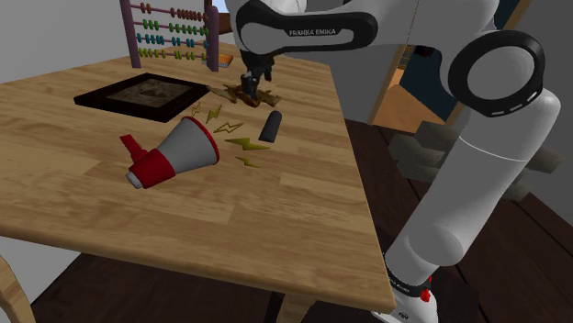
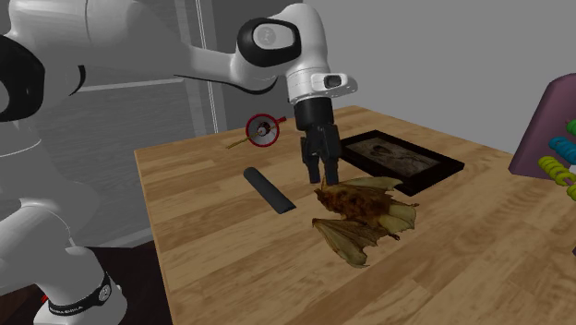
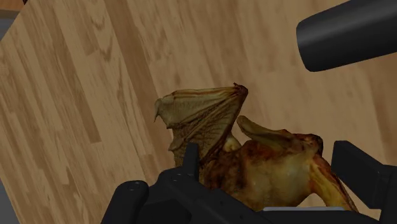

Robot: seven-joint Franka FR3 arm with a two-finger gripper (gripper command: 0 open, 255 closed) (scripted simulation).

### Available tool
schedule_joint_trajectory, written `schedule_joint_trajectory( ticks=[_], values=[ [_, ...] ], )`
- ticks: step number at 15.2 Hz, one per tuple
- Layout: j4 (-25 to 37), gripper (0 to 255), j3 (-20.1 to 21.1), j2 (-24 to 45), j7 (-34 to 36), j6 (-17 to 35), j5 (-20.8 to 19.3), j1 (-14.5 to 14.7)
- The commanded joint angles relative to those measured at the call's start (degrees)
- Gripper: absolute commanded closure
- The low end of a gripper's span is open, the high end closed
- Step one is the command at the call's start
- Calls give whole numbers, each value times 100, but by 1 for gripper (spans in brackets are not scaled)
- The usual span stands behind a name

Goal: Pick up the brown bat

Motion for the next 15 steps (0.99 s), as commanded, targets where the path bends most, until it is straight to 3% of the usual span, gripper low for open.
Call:
schedule_joint_trajectory(
  ticks=[1,8,9,15],
  values=[
    [-82,0,5,34,66,97,-64,9],
    [-497,0,-8,28,257,461,-103,-14],
    [-479,255,-12,26,241,448,-100,-18],
    [-492,255,-16,64,262,492,-115,-22]
  ],
)
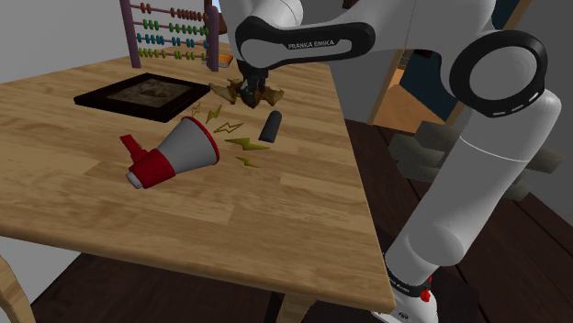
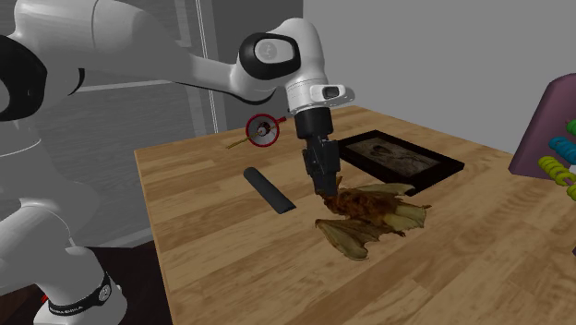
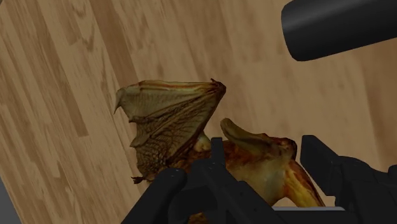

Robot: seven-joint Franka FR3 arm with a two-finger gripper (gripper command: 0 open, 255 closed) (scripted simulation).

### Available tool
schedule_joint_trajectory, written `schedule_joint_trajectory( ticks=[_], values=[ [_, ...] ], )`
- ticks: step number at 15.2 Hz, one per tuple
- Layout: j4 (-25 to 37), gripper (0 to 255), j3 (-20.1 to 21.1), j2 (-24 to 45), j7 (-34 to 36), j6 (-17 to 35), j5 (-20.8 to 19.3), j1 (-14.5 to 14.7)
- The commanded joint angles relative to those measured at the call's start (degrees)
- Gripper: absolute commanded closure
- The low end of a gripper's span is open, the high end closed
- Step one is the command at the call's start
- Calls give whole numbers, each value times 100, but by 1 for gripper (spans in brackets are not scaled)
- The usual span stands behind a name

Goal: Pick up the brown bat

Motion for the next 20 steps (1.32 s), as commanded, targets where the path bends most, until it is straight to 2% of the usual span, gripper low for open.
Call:
schedule_joint_trajectory(
  ticks=[1,3,18,20],
  values=[
    [-57,255,-62,90,-19,-4,-7,-51],
    [-121,255,-39,53,28,3,-2,-38],
    [1121,255,16,167,-477,-1019,43,28],
    [1135,255,17,169,-482,-1030,43,29]
  ],
)
